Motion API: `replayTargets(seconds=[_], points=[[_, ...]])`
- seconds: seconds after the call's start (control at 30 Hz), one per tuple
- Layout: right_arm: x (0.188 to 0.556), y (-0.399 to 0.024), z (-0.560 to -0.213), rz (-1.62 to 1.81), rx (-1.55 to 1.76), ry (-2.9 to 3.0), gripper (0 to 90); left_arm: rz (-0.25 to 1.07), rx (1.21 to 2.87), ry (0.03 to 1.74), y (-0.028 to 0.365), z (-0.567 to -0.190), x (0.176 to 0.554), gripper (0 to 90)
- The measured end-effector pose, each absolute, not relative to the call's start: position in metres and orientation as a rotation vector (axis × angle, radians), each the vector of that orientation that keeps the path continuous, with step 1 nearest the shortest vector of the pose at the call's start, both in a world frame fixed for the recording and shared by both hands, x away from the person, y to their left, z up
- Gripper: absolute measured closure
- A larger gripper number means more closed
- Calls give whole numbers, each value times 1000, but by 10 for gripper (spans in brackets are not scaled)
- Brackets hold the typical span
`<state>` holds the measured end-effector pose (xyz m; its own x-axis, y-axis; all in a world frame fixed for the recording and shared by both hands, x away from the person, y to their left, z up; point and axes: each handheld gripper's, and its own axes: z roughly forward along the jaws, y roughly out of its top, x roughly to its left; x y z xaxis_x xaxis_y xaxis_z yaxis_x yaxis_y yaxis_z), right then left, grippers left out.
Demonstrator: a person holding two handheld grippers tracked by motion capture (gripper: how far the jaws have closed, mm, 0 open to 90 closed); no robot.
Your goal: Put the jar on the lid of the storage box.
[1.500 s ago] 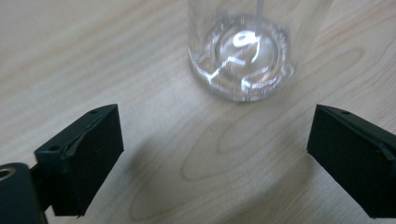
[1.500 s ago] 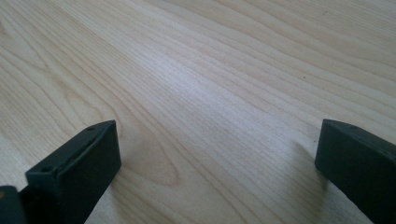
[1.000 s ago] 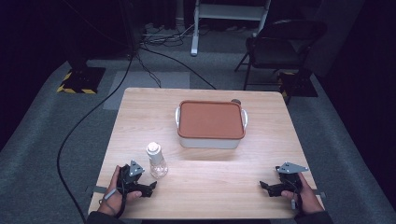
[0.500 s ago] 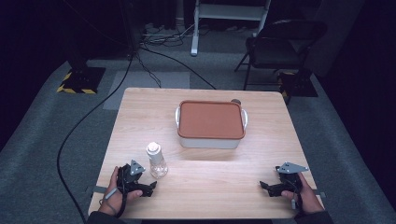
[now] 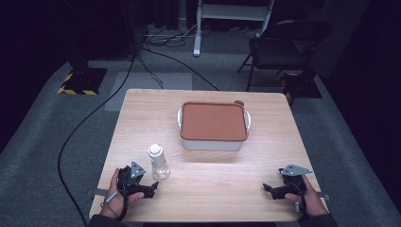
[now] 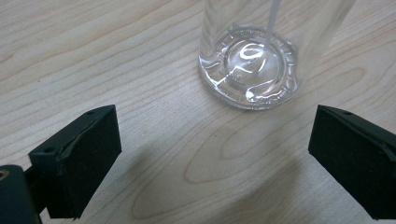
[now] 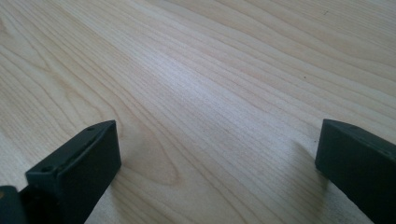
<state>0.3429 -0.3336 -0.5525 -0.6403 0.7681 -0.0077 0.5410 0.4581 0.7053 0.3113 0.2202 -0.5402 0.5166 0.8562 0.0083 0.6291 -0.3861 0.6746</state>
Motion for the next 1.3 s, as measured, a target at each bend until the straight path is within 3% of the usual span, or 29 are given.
replayTargets(seconds=[1.3], points=[[343, -334, -553, 981, 1113, 2388, 0, 577, 2055, 1164, 223, -520, 307, 21]])
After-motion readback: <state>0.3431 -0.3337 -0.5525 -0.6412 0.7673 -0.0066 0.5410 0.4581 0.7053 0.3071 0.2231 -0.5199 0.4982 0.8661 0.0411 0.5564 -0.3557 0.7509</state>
